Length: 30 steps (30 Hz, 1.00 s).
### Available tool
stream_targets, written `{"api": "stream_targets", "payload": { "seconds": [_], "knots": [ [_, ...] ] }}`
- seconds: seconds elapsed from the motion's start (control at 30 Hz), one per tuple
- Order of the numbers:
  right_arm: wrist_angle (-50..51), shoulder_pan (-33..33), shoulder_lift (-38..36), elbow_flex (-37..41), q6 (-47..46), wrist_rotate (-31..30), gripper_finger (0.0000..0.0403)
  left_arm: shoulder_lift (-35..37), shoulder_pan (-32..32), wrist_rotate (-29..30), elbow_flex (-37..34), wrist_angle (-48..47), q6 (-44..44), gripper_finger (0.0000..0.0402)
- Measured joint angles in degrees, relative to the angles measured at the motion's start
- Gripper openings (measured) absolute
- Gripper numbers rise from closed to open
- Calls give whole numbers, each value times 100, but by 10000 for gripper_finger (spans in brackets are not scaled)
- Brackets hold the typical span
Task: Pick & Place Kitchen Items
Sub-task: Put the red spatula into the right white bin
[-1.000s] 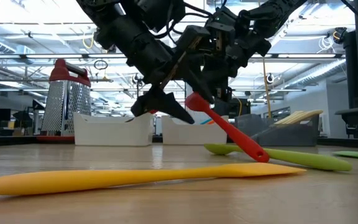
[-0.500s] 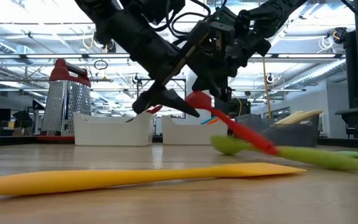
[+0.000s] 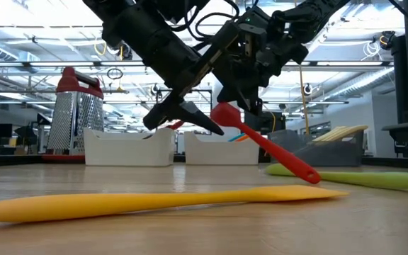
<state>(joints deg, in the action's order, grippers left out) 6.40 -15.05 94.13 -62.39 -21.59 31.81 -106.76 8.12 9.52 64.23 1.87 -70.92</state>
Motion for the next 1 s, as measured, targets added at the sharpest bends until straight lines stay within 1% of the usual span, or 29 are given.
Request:
{"api": "stream_targets", "payload": {
  "seconds": [0.27,0.57,0.8,1.0],
  "knots": [
    [-147,0,0,0,-26,0,0,-2,116,538,2,247,-264,241],
    [-147,0,0,0,-26,-2,0,-4,287,1080,2,45,-473,241],
    [-193,0,0,0,-26,-2,0,-4,364,1299,2,148,-678,241],
    [-200,0,2,0,-26,-7,0,-50,396,1362,2,251,-730,241]
  ]
}}
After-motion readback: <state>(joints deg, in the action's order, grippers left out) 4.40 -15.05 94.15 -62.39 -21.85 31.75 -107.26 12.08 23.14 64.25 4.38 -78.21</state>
